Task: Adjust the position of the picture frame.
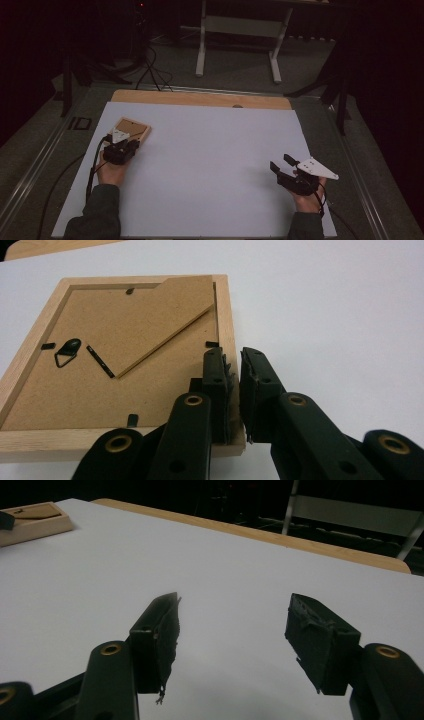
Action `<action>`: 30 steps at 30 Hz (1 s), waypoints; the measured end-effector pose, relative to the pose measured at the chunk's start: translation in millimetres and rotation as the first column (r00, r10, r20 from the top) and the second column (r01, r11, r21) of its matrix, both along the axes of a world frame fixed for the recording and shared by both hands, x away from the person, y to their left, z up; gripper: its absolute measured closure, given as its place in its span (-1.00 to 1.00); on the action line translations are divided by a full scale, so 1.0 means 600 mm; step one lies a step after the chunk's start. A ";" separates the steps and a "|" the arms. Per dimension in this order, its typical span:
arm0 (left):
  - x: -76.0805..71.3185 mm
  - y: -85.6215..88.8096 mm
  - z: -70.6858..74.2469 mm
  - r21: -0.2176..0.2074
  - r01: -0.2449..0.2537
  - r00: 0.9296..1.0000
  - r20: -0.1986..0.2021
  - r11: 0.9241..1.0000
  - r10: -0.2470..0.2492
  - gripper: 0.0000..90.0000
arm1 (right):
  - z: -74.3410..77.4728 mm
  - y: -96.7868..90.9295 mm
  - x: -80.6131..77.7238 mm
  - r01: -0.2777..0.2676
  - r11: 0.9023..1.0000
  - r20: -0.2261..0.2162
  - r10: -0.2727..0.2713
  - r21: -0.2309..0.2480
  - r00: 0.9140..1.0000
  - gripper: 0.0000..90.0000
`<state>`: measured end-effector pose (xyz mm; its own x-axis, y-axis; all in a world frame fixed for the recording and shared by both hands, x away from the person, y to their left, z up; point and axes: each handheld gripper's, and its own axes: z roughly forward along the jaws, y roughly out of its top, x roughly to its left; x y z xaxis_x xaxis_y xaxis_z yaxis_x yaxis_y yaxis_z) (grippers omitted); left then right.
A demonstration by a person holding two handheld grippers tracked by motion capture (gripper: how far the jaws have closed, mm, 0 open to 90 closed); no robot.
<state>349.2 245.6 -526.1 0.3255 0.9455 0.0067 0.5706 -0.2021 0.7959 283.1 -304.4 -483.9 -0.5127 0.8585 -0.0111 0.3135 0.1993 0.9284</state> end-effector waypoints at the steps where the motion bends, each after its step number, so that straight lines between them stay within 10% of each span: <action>1: -0.001 -0.003 0.000 0.000 0.005 1.000 -0.001 1.000 -0.005 0.83 | 0.000 0.000 0.000 0.000 1.000 0.000 0.000 0.001 1.000 -0.17; 30: -0.026 -0.086 0.001 0.000 0.160 0.987 0.002 0.987 -0.160 0.82 | 0.000 0.002 0.000 -0.006 1.000 -0.004 0.006 0.014 1.000 -0.17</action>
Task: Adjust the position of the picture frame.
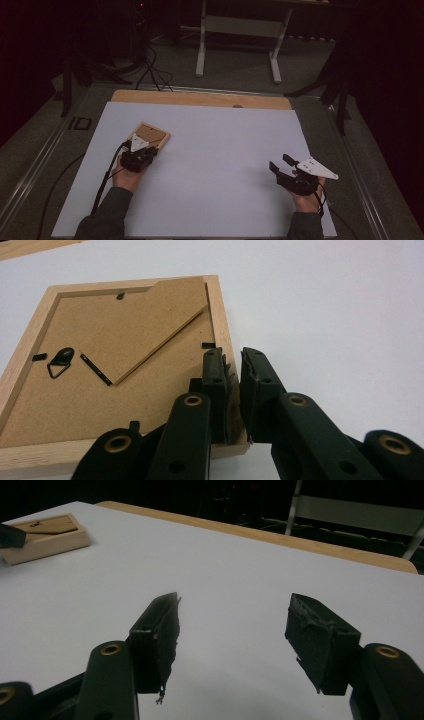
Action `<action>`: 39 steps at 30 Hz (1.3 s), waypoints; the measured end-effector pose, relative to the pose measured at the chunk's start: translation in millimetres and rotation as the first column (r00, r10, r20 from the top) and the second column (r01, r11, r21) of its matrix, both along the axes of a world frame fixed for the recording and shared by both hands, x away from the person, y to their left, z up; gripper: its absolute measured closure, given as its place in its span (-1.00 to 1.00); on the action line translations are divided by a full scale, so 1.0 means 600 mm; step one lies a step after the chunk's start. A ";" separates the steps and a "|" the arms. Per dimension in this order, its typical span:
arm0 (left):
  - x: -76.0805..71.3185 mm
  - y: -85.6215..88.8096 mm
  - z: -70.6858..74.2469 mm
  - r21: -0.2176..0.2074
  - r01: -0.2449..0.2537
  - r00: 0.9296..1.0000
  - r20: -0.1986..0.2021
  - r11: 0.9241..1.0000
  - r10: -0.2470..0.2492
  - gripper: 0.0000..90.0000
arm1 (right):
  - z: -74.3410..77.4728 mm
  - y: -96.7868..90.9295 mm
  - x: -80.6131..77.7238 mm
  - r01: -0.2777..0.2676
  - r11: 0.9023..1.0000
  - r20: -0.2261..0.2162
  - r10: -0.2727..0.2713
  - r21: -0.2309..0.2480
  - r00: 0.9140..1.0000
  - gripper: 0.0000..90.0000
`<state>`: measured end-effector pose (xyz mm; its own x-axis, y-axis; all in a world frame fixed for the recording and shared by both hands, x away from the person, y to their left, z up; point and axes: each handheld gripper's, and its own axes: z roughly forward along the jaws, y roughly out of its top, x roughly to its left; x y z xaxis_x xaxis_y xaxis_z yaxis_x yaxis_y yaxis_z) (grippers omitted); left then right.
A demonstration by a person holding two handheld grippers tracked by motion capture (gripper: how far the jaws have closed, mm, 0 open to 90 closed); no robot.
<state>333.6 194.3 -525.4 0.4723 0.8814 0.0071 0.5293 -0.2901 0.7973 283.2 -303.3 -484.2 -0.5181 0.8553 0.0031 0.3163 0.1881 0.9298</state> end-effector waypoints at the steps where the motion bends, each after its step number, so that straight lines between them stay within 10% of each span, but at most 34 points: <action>1: 0.000 -0.003 0.000 0.003 0.006 1.000 0.000 1.000 -0.006 0.82 | 0.000 0.000 0.000 -0.001 1.000 0.000 0.001 0.001 1.000 -0.17; 23: -0.021 -0.073 0.000 0.007 0.122 0.992 0.007 0.992 -0.123 0.82 | 0.002 -0.002 0.002 -0.003 1.000 0.008 0.003 0.021 1.000 -0.17; 39: -0.048 -0.129 0.000 0.003 0.226 0.974 0.012 0.974 -0.226 0.82 | 0.001 0.002 0.010 -0.008 1.000 0.005 0.008 0.029 1.000 -0.17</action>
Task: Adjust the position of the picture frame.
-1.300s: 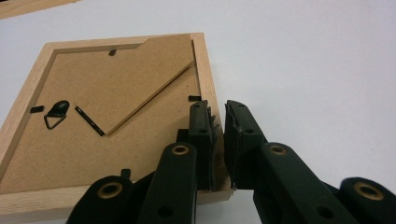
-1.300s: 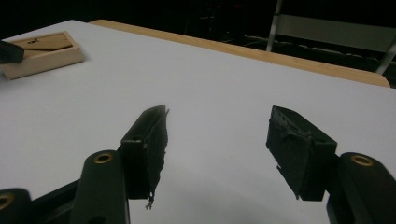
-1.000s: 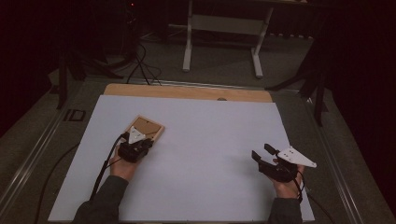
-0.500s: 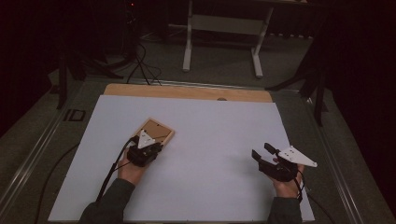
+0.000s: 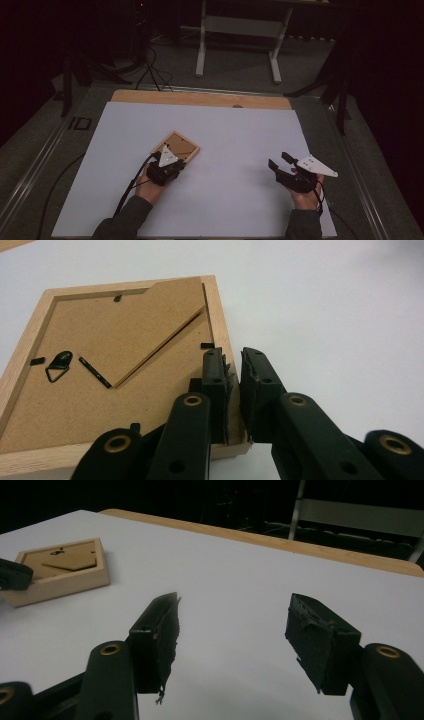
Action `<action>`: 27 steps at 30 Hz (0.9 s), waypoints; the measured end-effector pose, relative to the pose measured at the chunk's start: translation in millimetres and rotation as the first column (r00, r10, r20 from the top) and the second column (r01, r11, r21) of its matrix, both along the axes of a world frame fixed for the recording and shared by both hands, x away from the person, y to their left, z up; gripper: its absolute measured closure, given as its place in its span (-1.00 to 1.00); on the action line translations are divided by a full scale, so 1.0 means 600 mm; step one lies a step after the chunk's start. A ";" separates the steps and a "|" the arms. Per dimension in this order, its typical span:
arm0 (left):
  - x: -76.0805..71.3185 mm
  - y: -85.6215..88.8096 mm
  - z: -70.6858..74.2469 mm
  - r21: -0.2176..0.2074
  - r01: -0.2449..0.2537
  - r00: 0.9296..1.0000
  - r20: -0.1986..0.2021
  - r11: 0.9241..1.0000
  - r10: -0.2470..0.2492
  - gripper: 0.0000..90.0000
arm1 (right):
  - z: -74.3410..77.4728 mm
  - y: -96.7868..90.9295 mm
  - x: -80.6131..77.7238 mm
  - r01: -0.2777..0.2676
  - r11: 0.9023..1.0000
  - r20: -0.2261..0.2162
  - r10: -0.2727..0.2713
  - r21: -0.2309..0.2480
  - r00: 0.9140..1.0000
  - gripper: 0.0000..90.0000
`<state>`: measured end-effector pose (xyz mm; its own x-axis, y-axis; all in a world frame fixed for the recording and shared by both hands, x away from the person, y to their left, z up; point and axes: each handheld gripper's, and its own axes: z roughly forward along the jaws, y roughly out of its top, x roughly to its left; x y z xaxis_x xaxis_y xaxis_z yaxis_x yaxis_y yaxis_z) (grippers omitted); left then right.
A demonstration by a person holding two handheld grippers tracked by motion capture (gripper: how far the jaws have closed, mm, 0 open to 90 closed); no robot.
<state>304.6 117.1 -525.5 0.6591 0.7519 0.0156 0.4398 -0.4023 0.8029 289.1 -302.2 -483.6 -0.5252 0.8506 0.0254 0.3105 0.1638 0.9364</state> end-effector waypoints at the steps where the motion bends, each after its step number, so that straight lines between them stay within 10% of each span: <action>1: -0.001 -0.003 0.000 0.004 0.009 1.000 0.000 1.000 -0.009 0.82 | 0.000 0.000 0.000 0.000 1.000 0.002 0.000 -0.001 1.000 -0.17; 27: -0.025 -0.066 0.000 -0.001 0.134 0.991 0.001 0.991 -0.134 0.81 | -0.001 -0.006 -0.005 0.015 1.000 0.004 -0.015 0.008 1.000 -0.18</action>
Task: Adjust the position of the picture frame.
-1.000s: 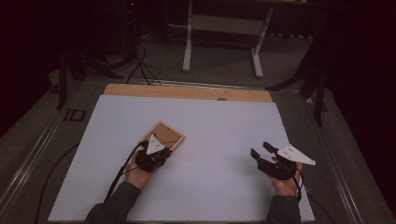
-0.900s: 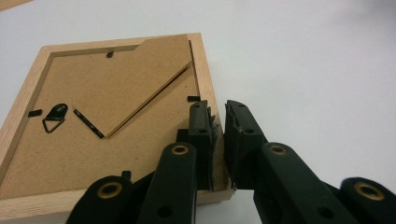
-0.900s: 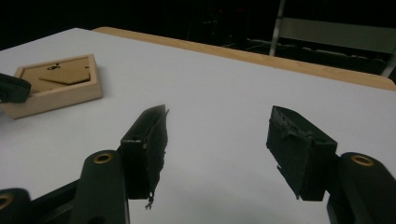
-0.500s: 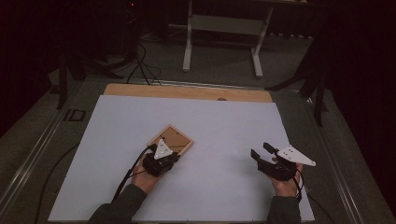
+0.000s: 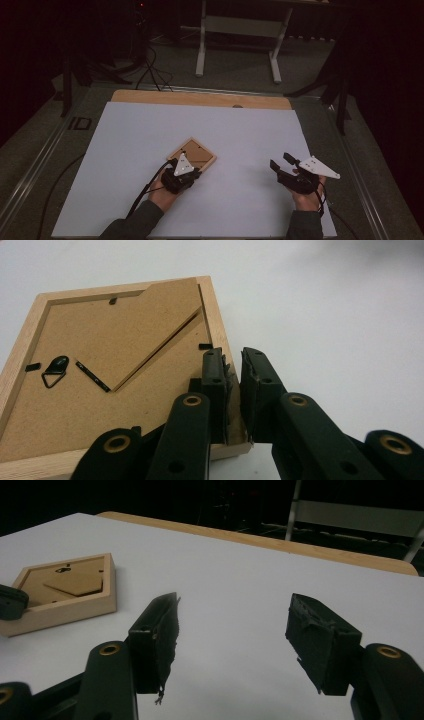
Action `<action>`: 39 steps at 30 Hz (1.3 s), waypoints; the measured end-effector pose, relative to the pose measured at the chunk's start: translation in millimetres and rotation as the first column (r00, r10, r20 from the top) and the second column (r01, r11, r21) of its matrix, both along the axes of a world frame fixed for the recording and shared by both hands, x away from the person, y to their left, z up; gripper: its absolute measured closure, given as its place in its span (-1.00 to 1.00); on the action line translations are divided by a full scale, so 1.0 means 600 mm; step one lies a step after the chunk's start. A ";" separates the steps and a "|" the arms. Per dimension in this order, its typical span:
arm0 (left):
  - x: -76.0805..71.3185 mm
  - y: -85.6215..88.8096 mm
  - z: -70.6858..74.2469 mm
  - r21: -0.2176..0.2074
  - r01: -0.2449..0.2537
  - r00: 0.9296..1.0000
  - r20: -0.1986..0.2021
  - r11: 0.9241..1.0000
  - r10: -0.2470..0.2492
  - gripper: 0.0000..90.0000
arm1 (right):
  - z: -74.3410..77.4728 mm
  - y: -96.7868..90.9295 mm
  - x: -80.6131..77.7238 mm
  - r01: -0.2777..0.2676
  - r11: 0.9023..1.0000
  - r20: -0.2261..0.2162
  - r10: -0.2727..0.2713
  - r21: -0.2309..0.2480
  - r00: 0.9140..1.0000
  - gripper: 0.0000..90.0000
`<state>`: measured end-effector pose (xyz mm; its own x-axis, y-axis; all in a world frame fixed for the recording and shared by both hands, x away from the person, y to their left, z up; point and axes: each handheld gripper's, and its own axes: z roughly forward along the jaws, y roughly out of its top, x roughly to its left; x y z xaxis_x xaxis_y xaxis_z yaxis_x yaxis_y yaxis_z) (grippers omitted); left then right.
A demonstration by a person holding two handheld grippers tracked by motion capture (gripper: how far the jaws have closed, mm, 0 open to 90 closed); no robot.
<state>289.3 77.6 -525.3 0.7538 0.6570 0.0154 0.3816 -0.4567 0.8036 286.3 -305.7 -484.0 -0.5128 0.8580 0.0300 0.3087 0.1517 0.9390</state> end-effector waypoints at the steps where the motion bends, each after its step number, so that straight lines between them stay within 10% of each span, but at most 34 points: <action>1: -0.001 -0.002 0.000 0.005 0.006 1.000 0.001 1.000 -0.006 0.81 | 0.000 0.000 0.000 0.000 1.000 0.000 0.000 0.000 1.000 -0.18; 33: -0.028 -0.056 0.012 -0.023 0.119 0.993 0.021 0.993 -0.118 0.74 | 0.005 -0.010 -0.017 0.033 0.999 0.015 -0.033 0.005 0.999 -0.18; 39: -0.041 -0.073 0.017 -0.009 0.167 0.986 0.014 0.986 -0.167 0.99 | 0.005 -0.008 -0.017 0.028 1.000 0.017 -0.028 0.002 0.999 -0.18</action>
<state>264.8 34.1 -514.9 0.8528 0.5219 0.0198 0.2902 -0.5050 0.8129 276.0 -310.3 -481.0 -0.4891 0.8719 0.0232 0.2970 0.1415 0.9443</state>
